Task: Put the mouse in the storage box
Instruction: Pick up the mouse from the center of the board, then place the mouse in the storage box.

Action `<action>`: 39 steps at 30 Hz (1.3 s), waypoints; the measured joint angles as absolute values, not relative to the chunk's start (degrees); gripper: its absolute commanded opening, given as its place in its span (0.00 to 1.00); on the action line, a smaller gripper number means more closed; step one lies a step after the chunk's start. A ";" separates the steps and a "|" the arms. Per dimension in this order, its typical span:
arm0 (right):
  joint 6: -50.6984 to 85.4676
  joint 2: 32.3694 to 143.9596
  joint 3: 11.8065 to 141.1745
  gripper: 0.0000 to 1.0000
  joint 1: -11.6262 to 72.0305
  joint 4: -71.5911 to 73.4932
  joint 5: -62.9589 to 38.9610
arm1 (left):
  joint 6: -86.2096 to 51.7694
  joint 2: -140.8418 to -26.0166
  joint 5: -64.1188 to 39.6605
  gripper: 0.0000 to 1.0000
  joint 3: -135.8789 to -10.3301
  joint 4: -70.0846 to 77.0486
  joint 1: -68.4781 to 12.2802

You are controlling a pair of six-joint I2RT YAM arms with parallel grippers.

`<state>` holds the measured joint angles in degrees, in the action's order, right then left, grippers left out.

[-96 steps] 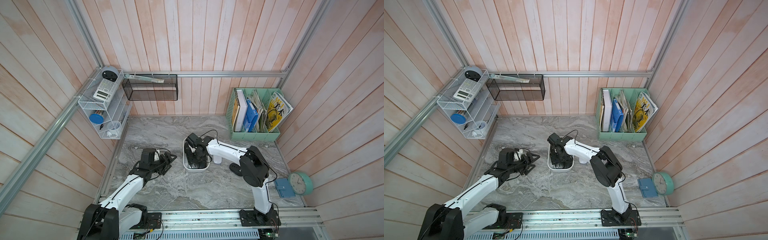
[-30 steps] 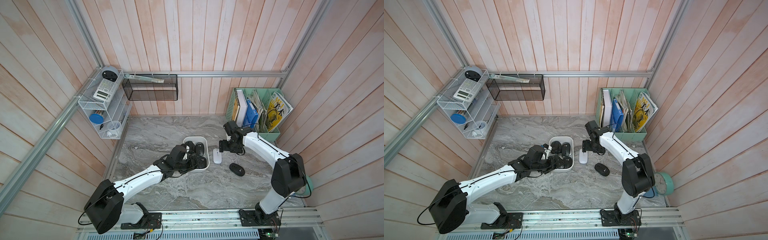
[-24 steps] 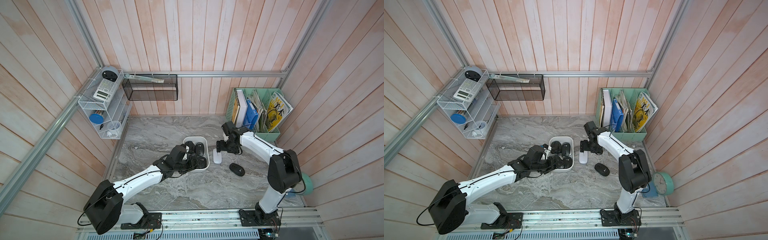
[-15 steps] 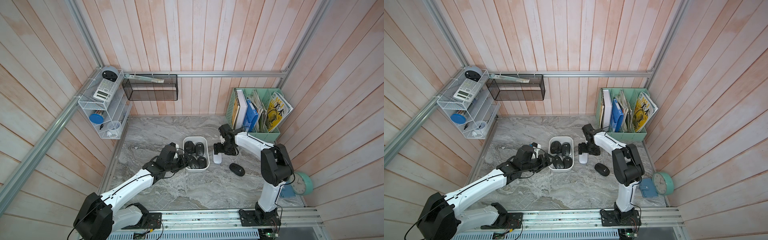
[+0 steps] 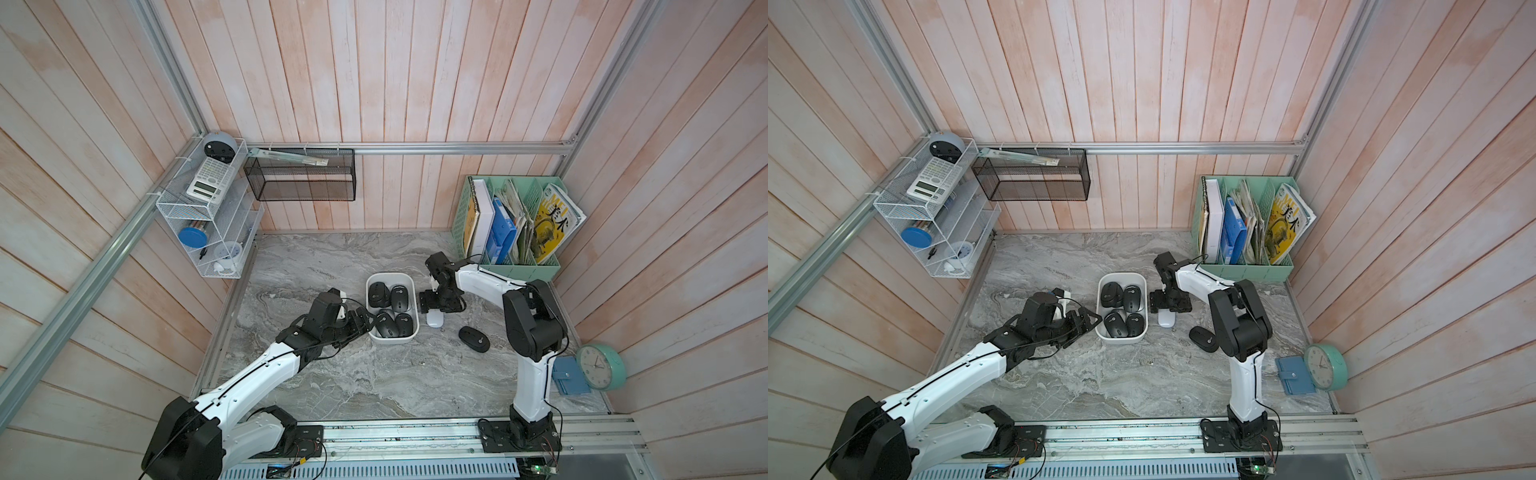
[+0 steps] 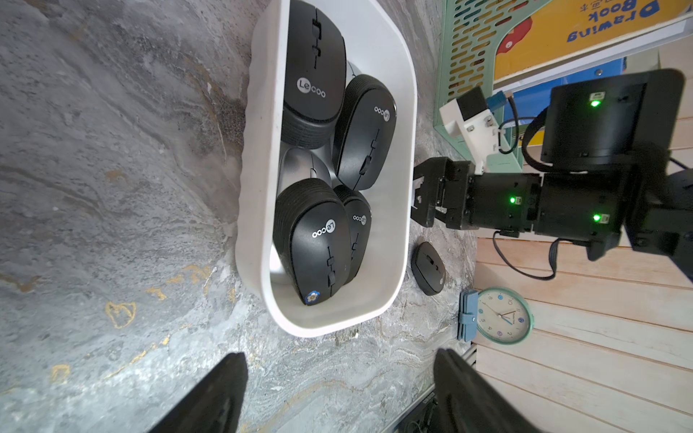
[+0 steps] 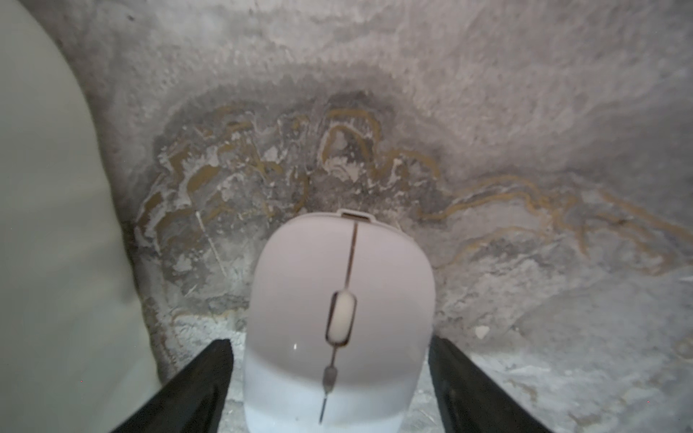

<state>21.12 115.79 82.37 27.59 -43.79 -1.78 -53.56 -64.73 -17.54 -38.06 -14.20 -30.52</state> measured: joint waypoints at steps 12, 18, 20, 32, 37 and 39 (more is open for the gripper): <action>22.48 114.89 80.99 0.63 28.21 -43.94 0.19 | -53.54 -64.73 -17.69 0.84 -38.06 -14.22 -30.37; 22.46 111.57 80.66 0.62 28.21 -44.77 1.28 | -53.54 -64.73 -17.69 0.84 -38.06 -14.41 -30.30; 22.46 109.58 80.79 0.62 28.34 -45.19 1.54 | -53.52 -64.73 -17.69 0.84 -38.06 -14.68 -30.15; 21.37 109.01 95.94 0.62 40.42 -48.23 2.79 | -55.16 -61.49 -18.22 0.84 -33.56 -15.07 -19.70; 20.88 113.10 98.96 0.62 42.59 -48.31 2.33 | -55.79 -59.94 -19.05 0.84 -32.34 -15.27 -18.26; 20.91 114.69 98.94 0.62 42.65 -48.71 2.17 | -55.96 -59.37 -19.29 0.84 -32.12 -15.16 -18.15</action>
